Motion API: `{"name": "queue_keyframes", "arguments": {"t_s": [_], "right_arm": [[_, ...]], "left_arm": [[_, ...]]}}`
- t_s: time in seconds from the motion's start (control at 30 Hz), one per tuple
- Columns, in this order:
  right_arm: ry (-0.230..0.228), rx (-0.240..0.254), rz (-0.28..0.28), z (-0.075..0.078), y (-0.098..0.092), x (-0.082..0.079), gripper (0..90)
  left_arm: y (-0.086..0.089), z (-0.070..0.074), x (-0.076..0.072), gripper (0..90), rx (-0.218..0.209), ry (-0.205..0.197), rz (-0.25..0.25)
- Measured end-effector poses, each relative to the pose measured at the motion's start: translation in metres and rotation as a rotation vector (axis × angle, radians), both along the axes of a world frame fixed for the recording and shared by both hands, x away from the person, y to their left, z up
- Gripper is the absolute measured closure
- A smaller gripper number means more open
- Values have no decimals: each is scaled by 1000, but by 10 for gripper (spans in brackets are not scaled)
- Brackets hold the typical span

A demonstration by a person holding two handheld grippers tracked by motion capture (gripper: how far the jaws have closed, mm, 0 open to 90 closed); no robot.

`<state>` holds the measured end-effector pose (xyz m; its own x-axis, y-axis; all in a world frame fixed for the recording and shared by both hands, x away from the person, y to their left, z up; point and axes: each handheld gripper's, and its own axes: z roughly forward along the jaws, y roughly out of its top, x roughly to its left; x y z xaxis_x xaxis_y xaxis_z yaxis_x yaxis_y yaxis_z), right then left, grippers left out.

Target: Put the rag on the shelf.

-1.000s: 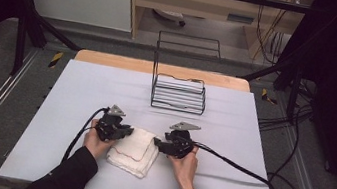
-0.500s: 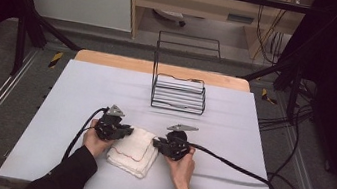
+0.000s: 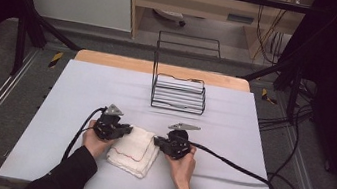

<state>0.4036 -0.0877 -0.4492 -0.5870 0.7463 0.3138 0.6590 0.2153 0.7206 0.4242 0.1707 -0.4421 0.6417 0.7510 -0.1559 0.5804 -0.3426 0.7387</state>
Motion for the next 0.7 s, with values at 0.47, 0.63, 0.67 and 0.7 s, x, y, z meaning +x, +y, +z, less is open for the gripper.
{"name": "queue_keyframes", "arguments": {"t_s": [0.47, 0.63, 0.67, 0.7], "right_arm": [[-140, 34, 50, 32, 0, -11, 833], [-185, 62, 54, 42, -3, -14, 833], [-197, 67, 54, 43, -4, -15, 833], [-203, 70, 55, 45, -5, -15, 833]], "left_arm": [[15, 32, -19, 827, -92, -115, 7], [17, 43, -26, 827, -122, -146, 8], [18, 44, -27, 827, -126, -151, 8], [18, 47, -29, 827, -134, -160, 8]]}}
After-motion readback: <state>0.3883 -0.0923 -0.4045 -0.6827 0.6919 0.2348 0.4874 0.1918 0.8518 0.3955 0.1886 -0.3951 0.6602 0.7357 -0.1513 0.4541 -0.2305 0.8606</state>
